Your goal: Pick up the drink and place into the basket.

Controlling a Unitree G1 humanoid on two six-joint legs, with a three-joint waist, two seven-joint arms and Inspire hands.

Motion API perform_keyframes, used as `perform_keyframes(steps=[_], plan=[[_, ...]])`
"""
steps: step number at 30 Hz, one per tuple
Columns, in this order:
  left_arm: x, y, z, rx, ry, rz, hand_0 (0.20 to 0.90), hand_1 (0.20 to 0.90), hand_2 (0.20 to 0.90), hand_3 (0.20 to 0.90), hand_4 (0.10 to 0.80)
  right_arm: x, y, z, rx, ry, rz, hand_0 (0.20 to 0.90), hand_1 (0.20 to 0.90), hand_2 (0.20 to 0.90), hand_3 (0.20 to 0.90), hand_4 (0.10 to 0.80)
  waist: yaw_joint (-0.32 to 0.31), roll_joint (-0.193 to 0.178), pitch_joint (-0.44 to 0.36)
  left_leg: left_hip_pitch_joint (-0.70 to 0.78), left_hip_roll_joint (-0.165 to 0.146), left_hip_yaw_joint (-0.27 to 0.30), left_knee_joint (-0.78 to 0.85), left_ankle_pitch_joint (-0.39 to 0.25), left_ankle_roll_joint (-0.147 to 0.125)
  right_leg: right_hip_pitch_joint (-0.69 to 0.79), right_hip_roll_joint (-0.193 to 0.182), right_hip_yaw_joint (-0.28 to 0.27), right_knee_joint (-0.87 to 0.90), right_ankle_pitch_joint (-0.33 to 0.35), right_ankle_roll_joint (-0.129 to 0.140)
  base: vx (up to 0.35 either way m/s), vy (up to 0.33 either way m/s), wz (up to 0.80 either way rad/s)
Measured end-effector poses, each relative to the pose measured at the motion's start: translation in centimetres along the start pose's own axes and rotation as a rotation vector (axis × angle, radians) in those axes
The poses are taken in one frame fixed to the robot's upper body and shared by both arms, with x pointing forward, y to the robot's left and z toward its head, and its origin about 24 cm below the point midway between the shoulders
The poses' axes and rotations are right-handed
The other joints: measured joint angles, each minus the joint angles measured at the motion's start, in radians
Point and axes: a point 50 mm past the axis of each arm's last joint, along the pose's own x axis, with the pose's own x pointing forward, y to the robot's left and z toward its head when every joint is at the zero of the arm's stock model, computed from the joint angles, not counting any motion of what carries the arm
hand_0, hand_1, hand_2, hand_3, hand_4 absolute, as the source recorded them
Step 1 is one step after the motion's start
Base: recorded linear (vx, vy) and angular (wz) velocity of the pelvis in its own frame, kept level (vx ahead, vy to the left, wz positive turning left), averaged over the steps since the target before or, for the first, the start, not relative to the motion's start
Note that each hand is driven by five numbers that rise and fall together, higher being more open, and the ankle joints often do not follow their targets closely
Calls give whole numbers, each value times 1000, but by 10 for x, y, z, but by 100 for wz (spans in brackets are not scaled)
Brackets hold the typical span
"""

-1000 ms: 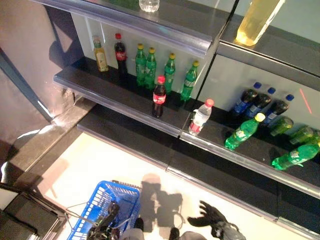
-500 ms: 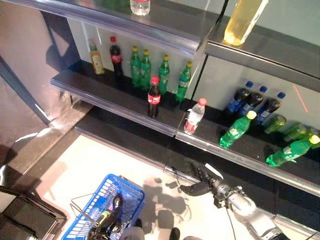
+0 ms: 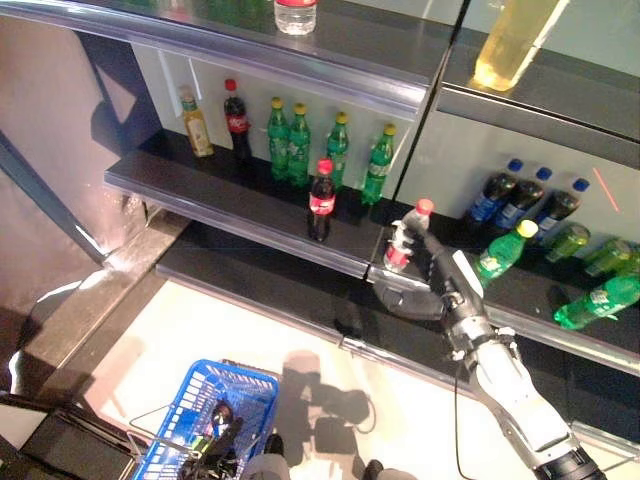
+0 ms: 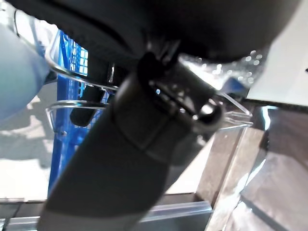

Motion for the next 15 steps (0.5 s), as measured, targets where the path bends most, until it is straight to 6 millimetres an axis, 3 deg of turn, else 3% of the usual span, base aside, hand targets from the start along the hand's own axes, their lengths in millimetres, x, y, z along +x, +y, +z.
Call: perform_keyframes(steps=[8,15], plan=[[-6,4,-14,98,35,-36,300,300,300,200,100,15,-13,2,-40,-22,-322,900,900,900,900,800,45,51,32,-27,15,-48,36,-11,-24,18,19,-43,9,-14,-20,29,21,16],[-6,-4,-17,119,42,-79,300,300,300,200,100,14,-20,5,-80,-45,-593,900,900,900,900,800,51,79,62,-76,18,-57,79,-6,-20,-21,23,-56,41,-21,-21,18,23,7]])
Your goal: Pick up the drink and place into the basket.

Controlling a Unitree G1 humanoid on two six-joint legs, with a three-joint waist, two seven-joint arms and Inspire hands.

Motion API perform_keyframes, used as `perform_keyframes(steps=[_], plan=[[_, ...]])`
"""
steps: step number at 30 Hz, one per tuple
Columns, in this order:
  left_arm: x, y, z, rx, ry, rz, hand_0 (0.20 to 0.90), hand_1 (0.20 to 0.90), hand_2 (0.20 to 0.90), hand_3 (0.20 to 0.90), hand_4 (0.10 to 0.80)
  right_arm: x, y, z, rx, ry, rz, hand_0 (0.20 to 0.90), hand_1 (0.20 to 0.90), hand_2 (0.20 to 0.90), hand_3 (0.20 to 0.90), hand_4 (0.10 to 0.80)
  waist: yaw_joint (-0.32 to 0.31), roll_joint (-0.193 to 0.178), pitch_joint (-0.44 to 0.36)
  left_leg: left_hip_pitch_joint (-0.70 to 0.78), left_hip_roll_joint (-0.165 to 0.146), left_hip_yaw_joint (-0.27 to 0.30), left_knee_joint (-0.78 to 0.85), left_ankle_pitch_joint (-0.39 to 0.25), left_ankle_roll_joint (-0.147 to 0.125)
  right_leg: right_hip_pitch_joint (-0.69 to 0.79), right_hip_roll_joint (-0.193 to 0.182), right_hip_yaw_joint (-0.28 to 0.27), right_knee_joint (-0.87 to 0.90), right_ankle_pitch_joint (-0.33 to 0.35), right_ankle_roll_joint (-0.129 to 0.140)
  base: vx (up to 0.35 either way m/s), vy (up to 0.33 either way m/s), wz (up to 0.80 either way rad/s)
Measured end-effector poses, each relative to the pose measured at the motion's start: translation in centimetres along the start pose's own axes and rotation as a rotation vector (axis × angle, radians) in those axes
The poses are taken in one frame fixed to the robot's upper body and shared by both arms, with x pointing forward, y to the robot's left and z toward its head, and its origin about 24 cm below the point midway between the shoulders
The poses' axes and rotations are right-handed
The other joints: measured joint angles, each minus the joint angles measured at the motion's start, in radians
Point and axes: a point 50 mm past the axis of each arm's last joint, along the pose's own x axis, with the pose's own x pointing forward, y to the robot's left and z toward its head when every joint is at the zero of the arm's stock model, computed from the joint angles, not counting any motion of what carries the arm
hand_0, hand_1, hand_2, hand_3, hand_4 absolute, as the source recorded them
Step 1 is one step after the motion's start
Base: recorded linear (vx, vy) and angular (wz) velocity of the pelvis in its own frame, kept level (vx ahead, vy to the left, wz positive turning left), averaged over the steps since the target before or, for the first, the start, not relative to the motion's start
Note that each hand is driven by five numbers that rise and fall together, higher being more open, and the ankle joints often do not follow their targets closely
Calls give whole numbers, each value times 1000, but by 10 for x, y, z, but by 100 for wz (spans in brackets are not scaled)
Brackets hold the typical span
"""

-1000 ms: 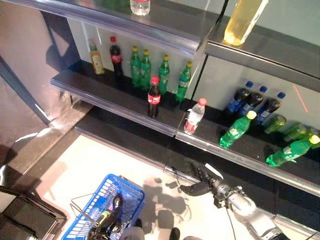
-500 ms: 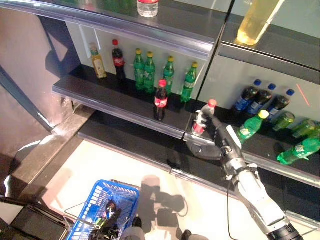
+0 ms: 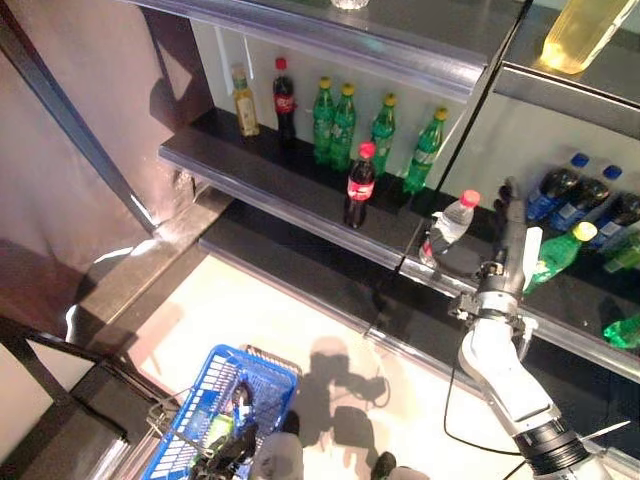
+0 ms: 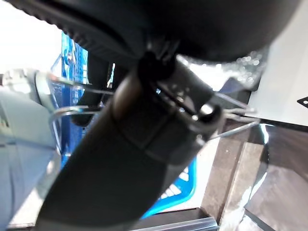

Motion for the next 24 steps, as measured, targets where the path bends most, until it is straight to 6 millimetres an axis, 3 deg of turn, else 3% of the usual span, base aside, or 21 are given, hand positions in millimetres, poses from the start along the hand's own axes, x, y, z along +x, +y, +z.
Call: perform_keyframes(steps=[8,22,24], plan=[[1,-9,0,16,1,-35,300,300,300,200,100,7,-1,-1,-36,-12,-201,900,900,900,900,800,19,25,60,-19,-2,-17,11,1,-1,-24,-9,-18,34,-19,-4,-3,7,5],[0,-15,-2,70,9,-82,300,300,300,200,100,3,4,-14,-67,35,-211,900,900,900,900,800,19,40,83,-38,-6,-23,28,-2,-2,-62,-15,-18,85,-47,-6,-1,1,1],[5,-28,8,82,-17,-120,300,300,300,200,100,13,9,-12,-29,57,-227,900,900,900,900,800,20,54,132,-80,-1,-28,58,-2,-4,-102,-17,-18,134,-57,-13,-76,1,3]])
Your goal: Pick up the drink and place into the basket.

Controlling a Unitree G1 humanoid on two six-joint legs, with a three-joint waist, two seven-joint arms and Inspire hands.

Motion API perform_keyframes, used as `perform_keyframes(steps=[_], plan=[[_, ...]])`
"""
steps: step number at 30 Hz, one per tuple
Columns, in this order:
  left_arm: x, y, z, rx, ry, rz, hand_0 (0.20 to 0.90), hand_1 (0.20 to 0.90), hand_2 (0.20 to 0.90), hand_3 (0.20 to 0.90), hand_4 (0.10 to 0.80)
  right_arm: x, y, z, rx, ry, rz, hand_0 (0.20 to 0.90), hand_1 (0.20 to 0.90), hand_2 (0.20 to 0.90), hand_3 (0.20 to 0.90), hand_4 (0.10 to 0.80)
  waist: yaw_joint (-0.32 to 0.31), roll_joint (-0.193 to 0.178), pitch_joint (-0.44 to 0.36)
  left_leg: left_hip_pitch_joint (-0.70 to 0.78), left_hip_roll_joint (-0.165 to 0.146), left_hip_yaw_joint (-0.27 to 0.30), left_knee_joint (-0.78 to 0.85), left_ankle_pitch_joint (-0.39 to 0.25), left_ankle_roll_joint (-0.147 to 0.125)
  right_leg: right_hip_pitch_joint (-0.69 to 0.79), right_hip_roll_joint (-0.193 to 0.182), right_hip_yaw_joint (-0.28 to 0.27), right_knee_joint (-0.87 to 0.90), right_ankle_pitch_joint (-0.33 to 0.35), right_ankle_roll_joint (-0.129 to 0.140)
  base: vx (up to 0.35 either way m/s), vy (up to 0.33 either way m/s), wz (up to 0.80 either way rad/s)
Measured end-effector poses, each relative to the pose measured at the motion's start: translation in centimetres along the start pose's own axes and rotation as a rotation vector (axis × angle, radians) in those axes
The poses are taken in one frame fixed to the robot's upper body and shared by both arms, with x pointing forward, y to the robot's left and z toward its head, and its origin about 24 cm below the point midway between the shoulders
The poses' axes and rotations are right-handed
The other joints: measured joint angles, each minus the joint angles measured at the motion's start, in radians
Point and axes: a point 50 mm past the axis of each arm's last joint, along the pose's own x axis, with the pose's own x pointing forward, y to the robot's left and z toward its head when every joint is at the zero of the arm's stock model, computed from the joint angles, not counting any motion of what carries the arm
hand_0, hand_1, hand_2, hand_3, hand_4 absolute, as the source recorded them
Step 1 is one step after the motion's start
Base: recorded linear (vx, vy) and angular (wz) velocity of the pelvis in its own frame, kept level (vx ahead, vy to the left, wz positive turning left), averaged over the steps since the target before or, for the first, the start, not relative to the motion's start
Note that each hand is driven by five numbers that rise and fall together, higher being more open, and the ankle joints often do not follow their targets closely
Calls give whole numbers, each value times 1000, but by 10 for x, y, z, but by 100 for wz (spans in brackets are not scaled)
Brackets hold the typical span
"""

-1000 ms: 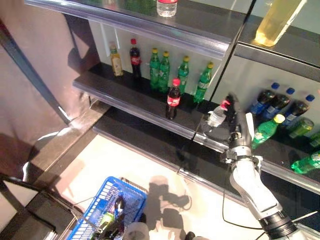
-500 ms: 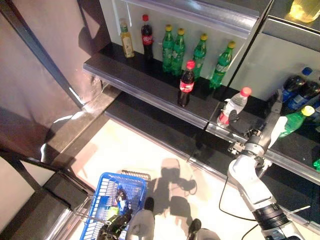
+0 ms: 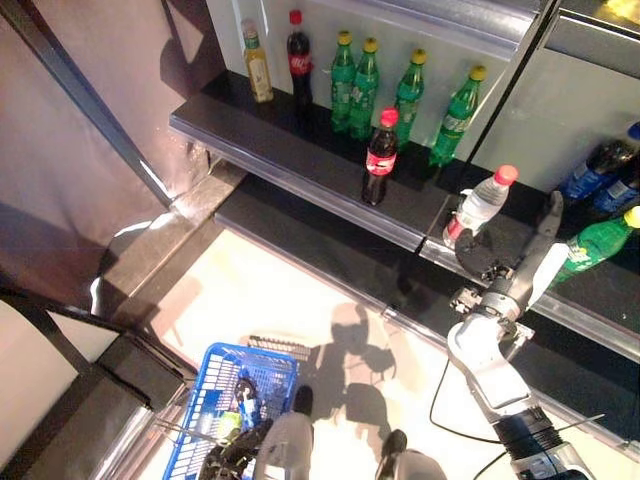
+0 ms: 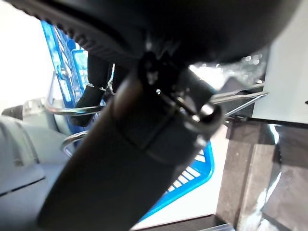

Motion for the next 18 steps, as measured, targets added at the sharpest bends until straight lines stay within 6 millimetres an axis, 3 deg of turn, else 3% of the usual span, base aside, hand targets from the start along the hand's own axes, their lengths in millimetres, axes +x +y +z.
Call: perform_keyframes(steps=[8,14,15,18], plan=[[12,-39,29,41,-71,-133,300,300,300,200,100,21,25,26,123,27,-97,900,900,900,900,800,3,34,96,-113,-12,-17,39,20,4,-141,-26,5,112,-16,-8,-95,14,3],[15,-61,43,63,-111,-205,300,300,300,200,100,37,36,47,182,11,-128,900,900,900,900,800,11,38,117,-186,-16,-13,57,34,12,-238,-33,24,163,-18,-11,-79,22,-3],[15,-73,49,71,-128,-241,300,300,300,200,100,42,39,57,206,-7,-134,900,900,900,900,800,12,41,122,-221,-19,-12,57,46,16,-277,-39,26,182,-20,-13,-43,35,0],[15,-80,53,73,-145,-260,300,300,300,200,100,43,40,57,208,0,-139,900,900,900,900,800,17,41,123,-235,-20,-12,54,48,15,-295,-40,29,185,-20,-14,-21,16,0]])
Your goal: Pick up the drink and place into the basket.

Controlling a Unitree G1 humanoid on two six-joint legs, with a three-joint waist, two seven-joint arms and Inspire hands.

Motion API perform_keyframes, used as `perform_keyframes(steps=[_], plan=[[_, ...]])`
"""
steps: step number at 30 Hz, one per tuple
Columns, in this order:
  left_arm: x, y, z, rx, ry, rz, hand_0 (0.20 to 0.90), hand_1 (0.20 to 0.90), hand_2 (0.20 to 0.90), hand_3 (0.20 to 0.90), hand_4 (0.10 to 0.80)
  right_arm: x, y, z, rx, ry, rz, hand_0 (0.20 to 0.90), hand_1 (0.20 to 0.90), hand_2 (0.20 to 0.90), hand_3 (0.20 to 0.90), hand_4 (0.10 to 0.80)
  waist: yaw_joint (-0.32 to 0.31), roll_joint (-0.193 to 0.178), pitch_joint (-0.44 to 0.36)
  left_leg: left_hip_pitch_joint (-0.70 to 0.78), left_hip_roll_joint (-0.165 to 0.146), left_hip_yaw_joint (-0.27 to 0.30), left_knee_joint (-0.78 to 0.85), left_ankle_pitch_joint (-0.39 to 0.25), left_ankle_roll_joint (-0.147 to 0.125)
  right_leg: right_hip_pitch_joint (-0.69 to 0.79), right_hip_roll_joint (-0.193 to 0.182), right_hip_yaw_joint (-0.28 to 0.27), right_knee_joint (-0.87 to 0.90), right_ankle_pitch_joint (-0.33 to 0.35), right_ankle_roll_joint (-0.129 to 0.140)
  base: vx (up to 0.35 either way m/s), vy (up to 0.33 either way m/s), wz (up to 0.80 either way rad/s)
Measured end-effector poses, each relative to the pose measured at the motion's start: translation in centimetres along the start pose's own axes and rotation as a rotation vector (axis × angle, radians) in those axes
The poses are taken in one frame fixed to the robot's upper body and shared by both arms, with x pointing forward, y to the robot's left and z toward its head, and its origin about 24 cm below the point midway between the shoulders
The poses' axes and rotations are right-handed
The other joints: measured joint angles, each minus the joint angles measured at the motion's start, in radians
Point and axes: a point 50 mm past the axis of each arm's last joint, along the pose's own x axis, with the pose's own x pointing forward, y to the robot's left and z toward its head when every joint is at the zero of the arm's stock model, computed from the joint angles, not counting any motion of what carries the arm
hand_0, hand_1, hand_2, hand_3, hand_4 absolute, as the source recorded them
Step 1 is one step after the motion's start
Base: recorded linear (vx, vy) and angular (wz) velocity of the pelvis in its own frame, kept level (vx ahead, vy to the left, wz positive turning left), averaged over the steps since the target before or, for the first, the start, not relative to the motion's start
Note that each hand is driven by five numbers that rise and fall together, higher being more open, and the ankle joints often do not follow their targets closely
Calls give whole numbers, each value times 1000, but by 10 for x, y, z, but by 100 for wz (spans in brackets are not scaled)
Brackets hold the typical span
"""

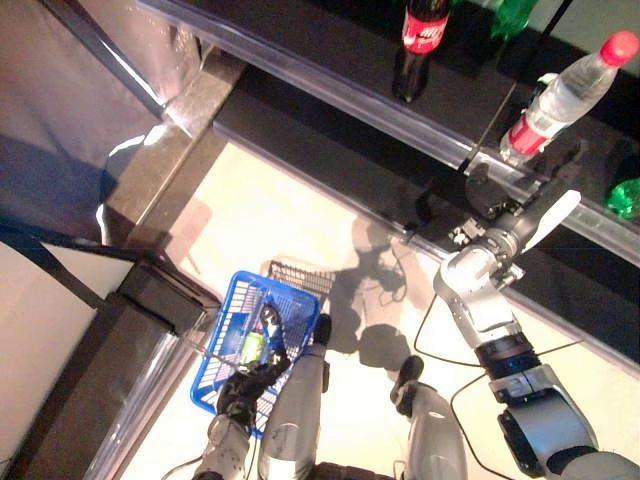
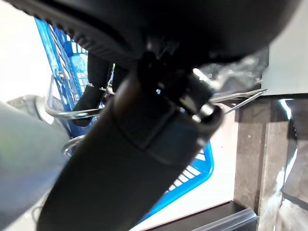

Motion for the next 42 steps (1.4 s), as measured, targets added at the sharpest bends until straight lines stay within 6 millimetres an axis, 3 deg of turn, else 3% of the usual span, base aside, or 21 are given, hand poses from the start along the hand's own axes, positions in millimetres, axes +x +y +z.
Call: perform_keyframes(steps=[7,20,33,42], plan=[[1,-5,5,-22,-26,-13,300,300,300,200,100,7,3,12,47,-18,-31,900,900,900,900,800,3,-1,0,-41,0,3,0,3,3,-45,0,4,4,3,2,0,0,0],[3,-10,14,-24,-54,-20,300,300,300,200,100,38,10,65,166,-134,-83,900,900,900,900,800,5,-7,1,-52,0,4,-2,4,4,-56,1,4,0,8,6,0,0,0],[3,-11,15,-27,-58,-27,300,300,300,200,100,43,7,67,167,-135,-101,900,900,900,900,800,5,-7,1,-52,0,4,-2,4,4,-57,1,5,3,8,6,0,0,0],[3,-11,14,-27,-57,-28,300,300,300,200,100,59,10,66,146,-77,-108,900,900,900,900,800,7,-7,1,-60,-2,13,-2,7,7,-78,-4,19,17,8,6,4,5,-2]])
